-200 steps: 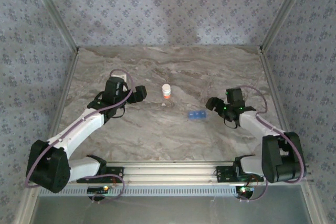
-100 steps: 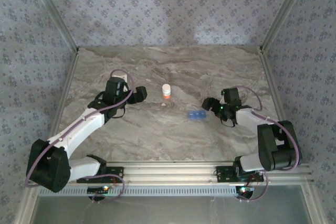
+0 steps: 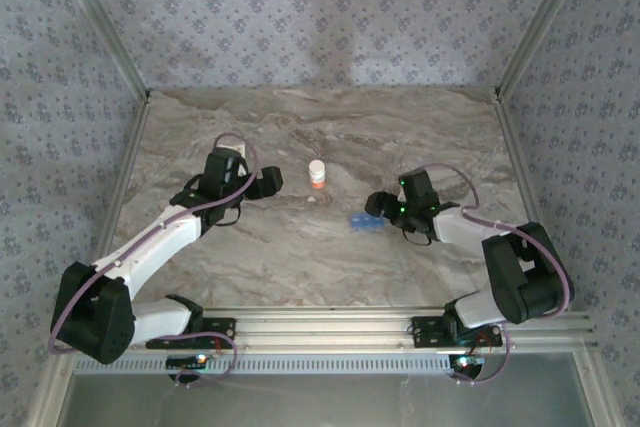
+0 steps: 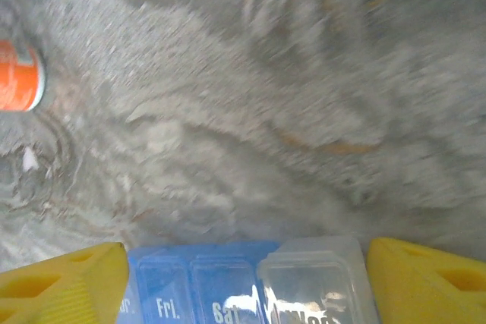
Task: Sort the pills into containers
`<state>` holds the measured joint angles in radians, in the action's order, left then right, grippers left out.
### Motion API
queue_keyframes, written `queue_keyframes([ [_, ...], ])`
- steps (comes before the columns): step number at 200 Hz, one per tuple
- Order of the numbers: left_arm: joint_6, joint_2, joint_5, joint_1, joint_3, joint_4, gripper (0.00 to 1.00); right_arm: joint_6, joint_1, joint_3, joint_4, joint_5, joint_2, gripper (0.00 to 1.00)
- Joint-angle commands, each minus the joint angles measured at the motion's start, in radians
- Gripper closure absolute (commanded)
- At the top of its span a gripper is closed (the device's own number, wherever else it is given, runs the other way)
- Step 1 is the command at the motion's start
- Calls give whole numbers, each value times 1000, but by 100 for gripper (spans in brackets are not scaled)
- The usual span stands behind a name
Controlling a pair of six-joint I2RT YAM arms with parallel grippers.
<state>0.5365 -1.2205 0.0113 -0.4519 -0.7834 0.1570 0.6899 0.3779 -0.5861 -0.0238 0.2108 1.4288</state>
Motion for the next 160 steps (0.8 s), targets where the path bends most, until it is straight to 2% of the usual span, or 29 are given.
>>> queue_keyframes([
  [1, 10, -6, 13, -8, -14, -16, 2, 39, 59, -34, 2, -4, 16, 17],
  [50, 15, -19, 12, -11, -9, -22, 2, 81, 233, -108, -9, -37, 88, 17],
  [99, 8, -20, -4, -11, -2, -15, 2, 92, 409, -231, 18, -17, 166, 18],
  [132, 7, -11, -29, -10, 10, -8, 2, 40, 434, -245, 89, -51, 91, 18],
  [149, 9, -8, -50, -8, 17, -7, 2, -52, 421, -283, 168, -68, 70, 16],
  [160, 11, -6, -60, -6, 17, -1, 2, -165, 403, -317, 197, -47, 80, 16],
])
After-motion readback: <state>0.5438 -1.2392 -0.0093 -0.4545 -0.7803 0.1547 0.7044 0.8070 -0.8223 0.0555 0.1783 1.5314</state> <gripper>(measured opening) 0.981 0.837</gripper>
